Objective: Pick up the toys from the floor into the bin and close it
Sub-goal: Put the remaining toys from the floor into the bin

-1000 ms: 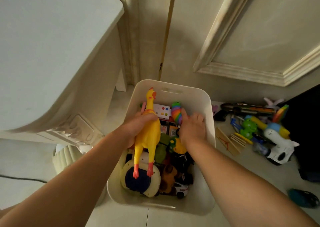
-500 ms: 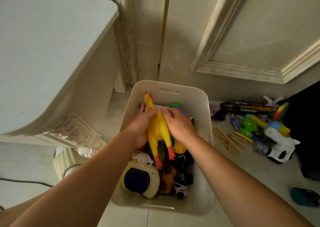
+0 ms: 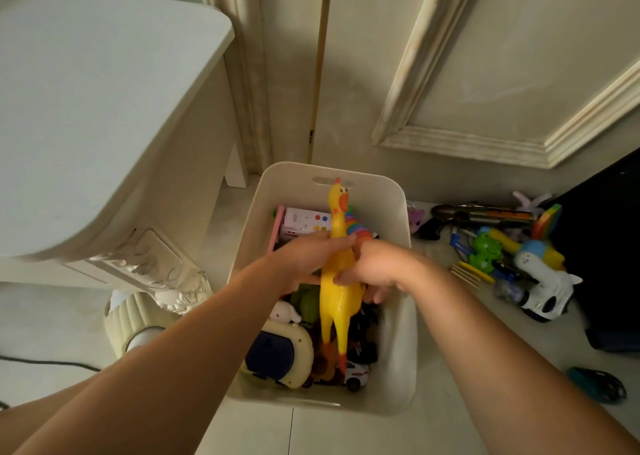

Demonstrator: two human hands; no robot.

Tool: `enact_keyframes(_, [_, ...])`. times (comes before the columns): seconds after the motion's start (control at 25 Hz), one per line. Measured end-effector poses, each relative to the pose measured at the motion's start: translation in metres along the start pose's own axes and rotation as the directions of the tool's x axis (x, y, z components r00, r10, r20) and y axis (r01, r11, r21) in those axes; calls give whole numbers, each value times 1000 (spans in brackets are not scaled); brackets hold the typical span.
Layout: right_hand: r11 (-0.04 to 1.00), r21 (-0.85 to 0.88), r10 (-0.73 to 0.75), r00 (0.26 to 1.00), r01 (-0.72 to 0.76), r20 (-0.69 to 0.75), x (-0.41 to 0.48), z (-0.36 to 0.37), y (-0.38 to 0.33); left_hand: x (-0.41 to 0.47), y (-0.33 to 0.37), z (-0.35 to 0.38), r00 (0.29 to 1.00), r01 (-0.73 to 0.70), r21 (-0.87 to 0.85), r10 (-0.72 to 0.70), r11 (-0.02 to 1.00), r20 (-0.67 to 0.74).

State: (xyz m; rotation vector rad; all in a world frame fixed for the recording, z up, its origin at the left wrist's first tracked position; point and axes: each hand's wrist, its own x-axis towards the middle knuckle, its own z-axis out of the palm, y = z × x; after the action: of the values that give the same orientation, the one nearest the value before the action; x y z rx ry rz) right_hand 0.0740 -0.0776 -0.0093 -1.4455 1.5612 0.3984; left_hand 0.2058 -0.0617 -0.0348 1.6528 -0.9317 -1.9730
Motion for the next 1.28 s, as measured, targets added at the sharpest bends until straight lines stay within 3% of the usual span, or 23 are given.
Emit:
enact_keyframes(0.08, [991,-105,83,996,-79,40,-18,-2,5,5,-9,21,998,-19,90,14,996,55])
enact_keyframes(0.2, [975,-183,101,983,-128,-153,-32,-4,21,16,-24,56,997,-75,228,81,971,-20])
enact_keyframes(0.32, [974,-186,65,949,-127,-310,-41,3,36,19,-30,76,956,-161,642,279,749,-86])
enact_keyframes(0.52, [944,-323,-36,951,-69,-306,-43,33,43,16,-35,70,978,-204,696,177,688,112])
enact_keyframes(0.64, [944,-314,4,958,-98,-287,-30,49,42,16,-47,78,975,-133,885,219,446,36])
enact_keyframes(0.72, [947,-298,32,959,-119,-281,-27,53,43,17,-55,80,977,-58,924,213,377,-26])
enact_keyframes(0.8, [950,-311,-79,951,-18,-298,-29,50,49,13,-43,78,967,-68,916,251,396,-37])
enact_keyframes(0.84, [956,-284,-166,931,72,-325,-32,46,55,13,-31,80,958,-71,889,280,452,-66])
enact_keyframes(0.88, [963,-211,-240,897,170,-371,-35,42,63,13,-20,81,940,-106,891,337,441,-55])
enact_keyframes(0.92, [959,-99,-280,851,264,-444,-38,36,72,6,-4,85,917,-159,829,391,536,-77])
enact_keyframes(0.96, [937,54,-265,804,344,-533,-43,30,83,7,10,90,870,-231,756,478,613,-123])
enact_keyframes(1.0, [887,218,-197,760,407,-619,-47,22,96,3,21,99,836,-271,734,530,623,-141])
enact_keyframes(1.08, [783,445,37,681,435,-731,-51,7,135,1,36,124,738,-366,750,663,551,-126])
enact_keyframes(1.2, [790,540,330,542,289,-773,-46,-10,220,5,38,173,710,-505,736,702,450,58])
enact_keyframes(1.28, [813,570,464,461,118,-756,-37,-12,290,22,25,207,754,-531,741,629,411,192])
